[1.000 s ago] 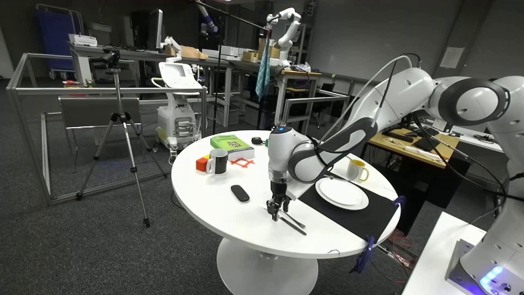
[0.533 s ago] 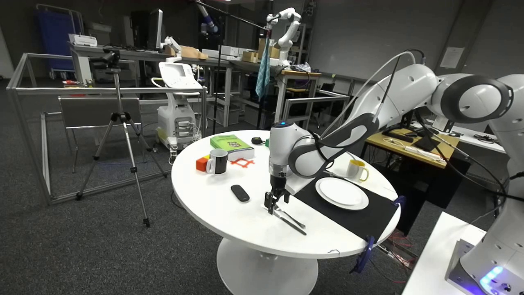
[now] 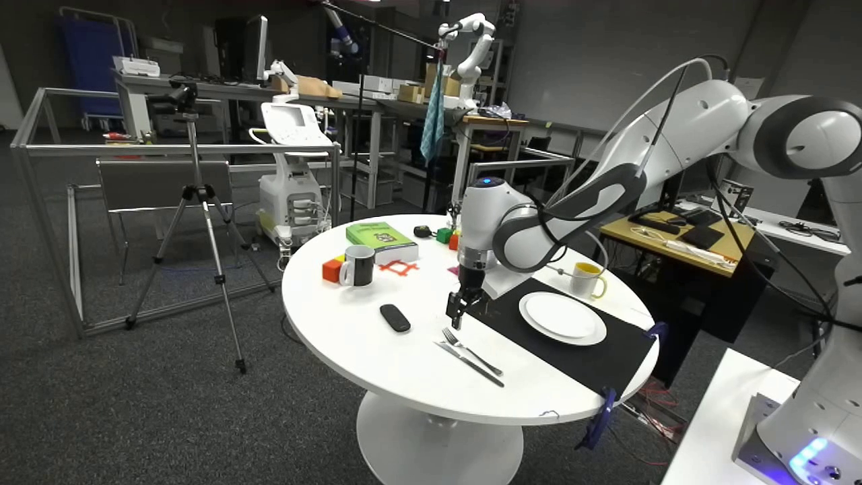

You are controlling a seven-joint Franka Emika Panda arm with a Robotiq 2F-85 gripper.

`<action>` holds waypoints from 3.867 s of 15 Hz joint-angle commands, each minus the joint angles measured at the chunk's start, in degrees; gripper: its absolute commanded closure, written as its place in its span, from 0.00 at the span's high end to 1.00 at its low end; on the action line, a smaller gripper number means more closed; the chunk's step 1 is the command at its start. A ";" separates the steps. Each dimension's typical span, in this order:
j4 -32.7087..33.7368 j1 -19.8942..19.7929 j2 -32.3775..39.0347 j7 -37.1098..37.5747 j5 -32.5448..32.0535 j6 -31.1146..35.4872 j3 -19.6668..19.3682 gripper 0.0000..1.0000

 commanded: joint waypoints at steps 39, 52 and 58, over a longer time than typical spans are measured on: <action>-60.65 -45.26 -21.92 -2.46 -29.91 66.66 3.11 1.00; -60.38 -44.71 -22.12 -2.10 -29.75 63.38 3.61 1.00; -59.91 -46.98 -24.57 -0.78 -31.00 62.83 3.99 1.00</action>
